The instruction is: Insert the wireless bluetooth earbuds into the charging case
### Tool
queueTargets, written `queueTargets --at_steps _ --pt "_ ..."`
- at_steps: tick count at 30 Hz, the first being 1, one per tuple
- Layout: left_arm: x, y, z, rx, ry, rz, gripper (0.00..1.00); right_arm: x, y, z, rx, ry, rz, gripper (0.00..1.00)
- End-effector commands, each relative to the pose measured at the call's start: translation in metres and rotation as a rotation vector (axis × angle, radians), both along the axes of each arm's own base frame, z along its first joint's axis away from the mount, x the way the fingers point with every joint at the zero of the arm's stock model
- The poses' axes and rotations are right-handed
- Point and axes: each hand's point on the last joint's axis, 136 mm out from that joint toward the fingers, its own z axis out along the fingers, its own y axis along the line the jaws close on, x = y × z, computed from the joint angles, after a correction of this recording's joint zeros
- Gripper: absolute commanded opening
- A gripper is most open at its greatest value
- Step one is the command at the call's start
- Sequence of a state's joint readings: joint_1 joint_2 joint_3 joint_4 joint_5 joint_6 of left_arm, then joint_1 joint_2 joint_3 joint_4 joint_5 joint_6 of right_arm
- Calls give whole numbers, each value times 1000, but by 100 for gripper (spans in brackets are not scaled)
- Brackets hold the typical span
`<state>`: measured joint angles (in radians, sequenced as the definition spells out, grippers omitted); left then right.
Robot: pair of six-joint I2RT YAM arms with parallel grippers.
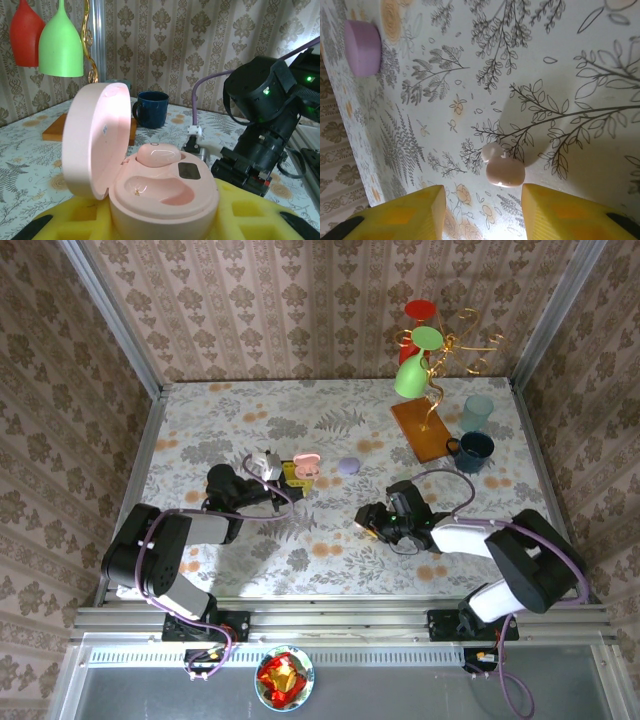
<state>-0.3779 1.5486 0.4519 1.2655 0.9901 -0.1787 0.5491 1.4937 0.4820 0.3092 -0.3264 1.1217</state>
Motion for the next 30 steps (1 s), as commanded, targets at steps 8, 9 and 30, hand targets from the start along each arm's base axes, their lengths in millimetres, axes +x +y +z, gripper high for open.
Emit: queueTargets --at_steps 8,9,30 --pt "-5 3 9 -12 -53 -8 20 15 8 4 3 -38 -4 45" --pt "-5 3 9 -12 -53 -7 20 17 5 3 -11 -44 -11 45" --pt "-8 7 11 -14 -60 -7 20 39 17 4 14 -53 10 39"
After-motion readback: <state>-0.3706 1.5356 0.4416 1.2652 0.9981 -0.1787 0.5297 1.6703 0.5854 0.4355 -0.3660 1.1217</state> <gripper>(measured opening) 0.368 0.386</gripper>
